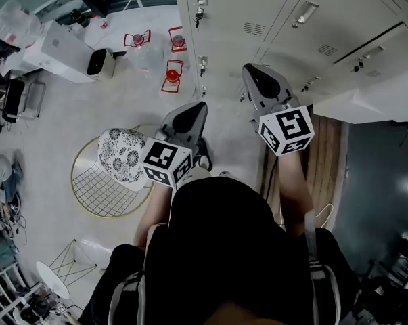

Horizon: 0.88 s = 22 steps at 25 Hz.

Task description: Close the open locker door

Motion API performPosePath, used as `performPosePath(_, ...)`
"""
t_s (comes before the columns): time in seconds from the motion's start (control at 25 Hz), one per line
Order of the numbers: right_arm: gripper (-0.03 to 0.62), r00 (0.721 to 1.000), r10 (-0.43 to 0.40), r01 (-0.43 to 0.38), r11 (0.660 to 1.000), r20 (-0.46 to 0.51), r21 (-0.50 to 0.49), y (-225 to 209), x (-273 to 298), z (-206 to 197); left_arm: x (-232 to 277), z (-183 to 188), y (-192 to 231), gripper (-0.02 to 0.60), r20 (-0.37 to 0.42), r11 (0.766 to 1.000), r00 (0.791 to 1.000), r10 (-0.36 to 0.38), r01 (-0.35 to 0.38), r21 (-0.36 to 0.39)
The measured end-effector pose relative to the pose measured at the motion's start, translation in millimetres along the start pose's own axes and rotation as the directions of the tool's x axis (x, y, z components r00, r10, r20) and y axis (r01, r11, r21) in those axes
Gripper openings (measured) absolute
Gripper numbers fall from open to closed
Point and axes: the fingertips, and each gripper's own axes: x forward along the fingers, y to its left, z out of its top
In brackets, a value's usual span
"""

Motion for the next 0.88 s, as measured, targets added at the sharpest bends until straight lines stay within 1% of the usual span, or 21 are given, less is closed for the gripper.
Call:
performPosePath(0.2,0.008,1.000,0.010,-0.010,1.000,0.007,-0.020,9.8,-44.4,-1.0,-9.1,-6.6,-35.3,0.017,-0.002,1.000,1.000,-0.023,0.023,0.009)
performPosePath(0.44,0.008,0.999,0.014,-0.015,1.000,0.035,0.028,26.2,-95.1,-4.3,-23.3,-9.5,-68.4,0.017,0.000,0.999,1.000,-0.030,0.030,0.037)
performPosePath(0.56,0.008,0.999,0.019,-0.020,0.999,0.043,0.031,37.6,-115.1,-6.7,-31.4,-11.2,-82.3,0.017,0.004,0.998,0.999,-0.035,0.035,0.045)
performPosePath(0.76,0.006,0.998,0.045,-0.045,0.999,0.053,0.007,57.8,-146.3,-7.7,-45.5,-16.9,-106.5,0.017,0.015,0.998,0.999,-0.051,0.051,0.045)
performPosePath(0.88,0.006,0.998,0.038,-0.039,0.999,0.045,0.026,62.2,-160.2,-17.9,-53.2,-21.9,-116.9,0.017,0.015,0.997,0.998,-0.053,0.052,0.057)
